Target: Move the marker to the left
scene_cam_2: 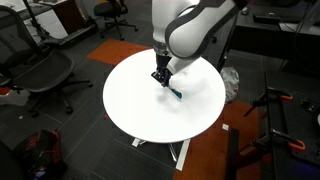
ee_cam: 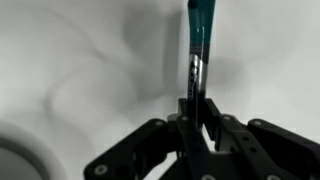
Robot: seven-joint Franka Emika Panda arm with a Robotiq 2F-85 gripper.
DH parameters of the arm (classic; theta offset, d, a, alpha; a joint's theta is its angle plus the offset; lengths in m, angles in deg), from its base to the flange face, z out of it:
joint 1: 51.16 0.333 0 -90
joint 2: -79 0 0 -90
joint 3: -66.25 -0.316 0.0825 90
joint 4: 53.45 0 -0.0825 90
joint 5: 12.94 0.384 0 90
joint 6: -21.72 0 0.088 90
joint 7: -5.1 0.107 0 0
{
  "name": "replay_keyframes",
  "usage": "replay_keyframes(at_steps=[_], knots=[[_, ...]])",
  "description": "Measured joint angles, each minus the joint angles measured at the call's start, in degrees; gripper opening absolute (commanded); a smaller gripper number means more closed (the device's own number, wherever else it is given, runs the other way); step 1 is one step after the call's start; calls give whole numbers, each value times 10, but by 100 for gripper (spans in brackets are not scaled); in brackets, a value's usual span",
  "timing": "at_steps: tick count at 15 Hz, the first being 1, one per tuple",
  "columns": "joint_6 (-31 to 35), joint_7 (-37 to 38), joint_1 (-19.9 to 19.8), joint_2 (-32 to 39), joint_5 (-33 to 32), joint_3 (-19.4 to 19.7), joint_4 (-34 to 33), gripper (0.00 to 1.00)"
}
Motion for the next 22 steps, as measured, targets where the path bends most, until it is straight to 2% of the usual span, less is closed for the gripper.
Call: replay_keyframes(at_steps=[6, 10, 16, 22], knots=[[0, 174, 76, 7, -4, 39, -20, 5], [0, 251, 93, 25, -6, 43, -41, 5], [0, 273, 93, 59, -5, 41, -71, 5], [0, 273, 90, 70, -5, 41, -75, 5]])
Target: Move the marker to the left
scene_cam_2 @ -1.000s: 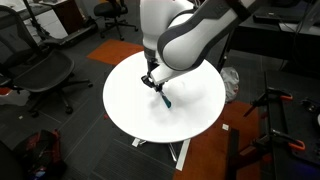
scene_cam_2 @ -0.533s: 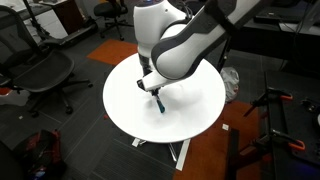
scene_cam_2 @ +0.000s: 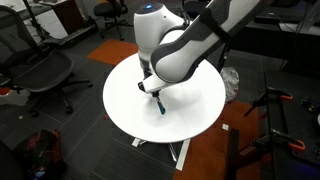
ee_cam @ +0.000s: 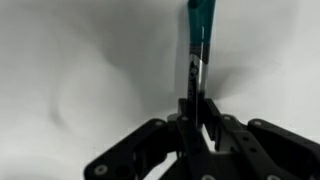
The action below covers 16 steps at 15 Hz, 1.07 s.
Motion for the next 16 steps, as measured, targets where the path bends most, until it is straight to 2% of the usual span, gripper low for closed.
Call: replay_keyframes(at_steps=[2, 3, 4, 11, 12, 16], knots=[[0, 0, -1, 0, 0, 0, 1, 5], [0, 0, -2, 0, 0, 0, 2, 44], [0, 0, -2, 0, 0, 0, 2, 44], [4, 0, -3, 0, 0, 0, 3, 95], [6, 0, -3, -1, 0, 0, 3, 100], [19, 0, -3, -20, -1, 5, 22, 100]])
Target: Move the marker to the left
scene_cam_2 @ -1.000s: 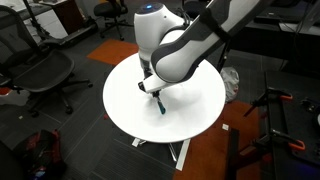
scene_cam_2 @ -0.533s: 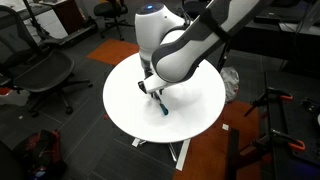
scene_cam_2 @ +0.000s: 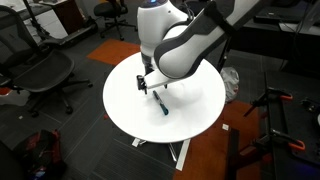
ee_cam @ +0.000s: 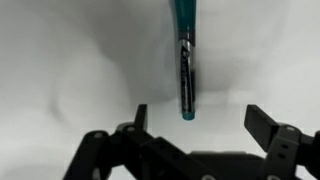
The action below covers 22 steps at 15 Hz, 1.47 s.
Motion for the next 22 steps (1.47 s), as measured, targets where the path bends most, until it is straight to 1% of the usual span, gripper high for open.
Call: replay_keyframes(at_steps=[4, 6, 13, 16, 22], knots=[[17, -6, -5, -41, -2, 7, 41, 100], [30, -21, -13, -65, -3, 8, 68, 100], [88, -102, -51, -148, -3, 8, 167, 100], [107, -141, -70, -173, -2, 8, 199, 100], [108, -143, -72, -170, -2, 7, 200, 100]])
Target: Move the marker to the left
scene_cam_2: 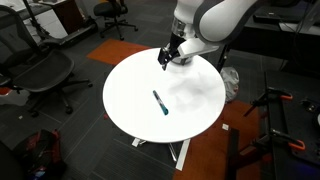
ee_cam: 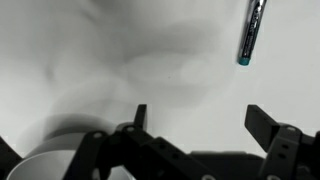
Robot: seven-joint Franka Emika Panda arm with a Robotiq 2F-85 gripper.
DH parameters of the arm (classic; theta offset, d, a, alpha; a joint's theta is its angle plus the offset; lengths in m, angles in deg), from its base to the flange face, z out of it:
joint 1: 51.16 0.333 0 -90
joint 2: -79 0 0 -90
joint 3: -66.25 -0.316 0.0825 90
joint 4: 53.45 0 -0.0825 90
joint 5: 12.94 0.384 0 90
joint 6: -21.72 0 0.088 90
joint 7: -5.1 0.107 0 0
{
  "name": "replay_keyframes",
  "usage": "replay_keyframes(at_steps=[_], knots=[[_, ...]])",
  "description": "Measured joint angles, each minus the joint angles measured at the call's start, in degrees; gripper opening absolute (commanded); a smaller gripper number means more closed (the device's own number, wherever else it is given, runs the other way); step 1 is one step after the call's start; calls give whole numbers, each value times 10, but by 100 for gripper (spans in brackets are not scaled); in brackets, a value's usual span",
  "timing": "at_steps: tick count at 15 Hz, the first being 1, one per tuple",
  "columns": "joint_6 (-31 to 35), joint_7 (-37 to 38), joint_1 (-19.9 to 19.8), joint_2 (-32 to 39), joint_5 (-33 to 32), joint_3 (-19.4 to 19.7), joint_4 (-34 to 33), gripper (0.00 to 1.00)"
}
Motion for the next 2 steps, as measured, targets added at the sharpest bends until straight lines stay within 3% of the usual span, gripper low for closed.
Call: replay_keyframes(at_steps=[2], knots=[[0, 0, 0, 0, 0, 0, 0, 100]])
